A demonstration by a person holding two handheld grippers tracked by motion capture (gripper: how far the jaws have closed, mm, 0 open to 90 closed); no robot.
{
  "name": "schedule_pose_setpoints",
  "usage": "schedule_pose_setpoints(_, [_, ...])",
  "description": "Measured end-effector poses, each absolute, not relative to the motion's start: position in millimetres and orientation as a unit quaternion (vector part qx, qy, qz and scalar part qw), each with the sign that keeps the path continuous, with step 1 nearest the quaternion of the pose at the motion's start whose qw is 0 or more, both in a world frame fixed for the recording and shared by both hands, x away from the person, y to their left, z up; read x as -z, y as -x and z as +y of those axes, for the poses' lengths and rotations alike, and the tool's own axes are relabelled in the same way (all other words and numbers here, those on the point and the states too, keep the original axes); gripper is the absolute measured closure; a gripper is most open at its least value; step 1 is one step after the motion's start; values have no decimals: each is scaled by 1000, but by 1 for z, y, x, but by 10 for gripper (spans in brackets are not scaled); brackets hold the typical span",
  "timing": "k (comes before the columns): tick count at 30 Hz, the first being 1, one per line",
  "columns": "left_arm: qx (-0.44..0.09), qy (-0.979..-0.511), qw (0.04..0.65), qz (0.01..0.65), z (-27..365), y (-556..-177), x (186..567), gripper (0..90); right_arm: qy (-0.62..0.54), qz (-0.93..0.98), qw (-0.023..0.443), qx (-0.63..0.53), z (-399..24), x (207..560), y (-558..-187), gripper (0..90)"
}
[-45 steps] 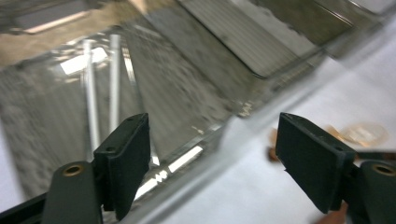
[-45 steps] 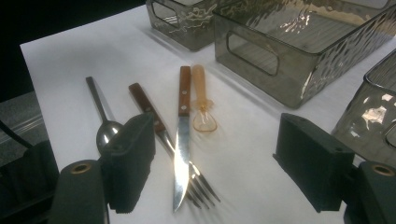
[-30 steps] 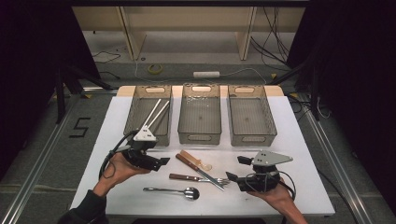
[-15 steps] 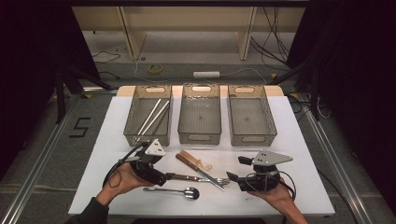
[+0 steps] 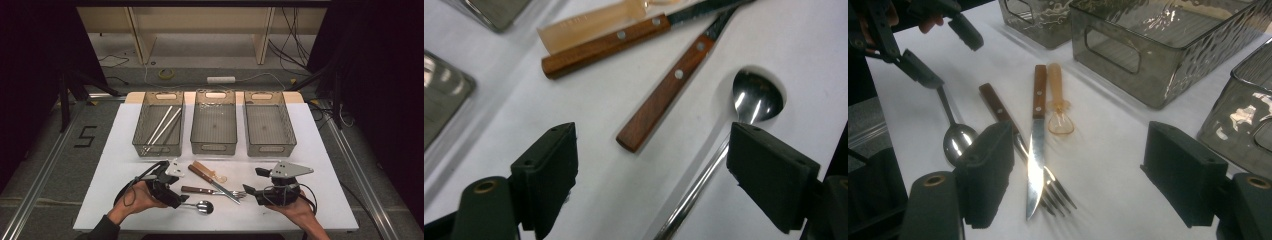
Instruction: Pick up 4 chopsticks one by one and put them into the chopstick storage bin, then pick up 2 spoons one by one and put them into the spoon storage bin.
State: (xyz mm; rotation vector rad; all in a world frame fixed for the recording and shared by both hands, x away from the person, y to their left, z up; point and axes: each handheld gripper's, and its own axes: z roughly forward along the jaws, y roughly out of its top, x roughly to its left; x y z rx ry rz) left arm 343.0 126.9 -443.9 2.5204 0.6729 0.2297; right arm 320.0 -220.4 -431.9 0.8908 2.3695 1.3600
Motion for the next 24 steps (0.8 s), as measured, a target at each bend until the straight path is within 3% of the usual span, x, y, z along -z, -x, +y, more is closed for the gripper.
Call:
schedule_pose_setpoints(10, [-82,-940,235,233,123,-339,449,223,-305,819,135,-467,-219,432,-319,292])
schedule_pose_setpoints(24, [-66,-959,203,187,114,-331,455,452,-307,821,135,-462,-220,432,-319,292])
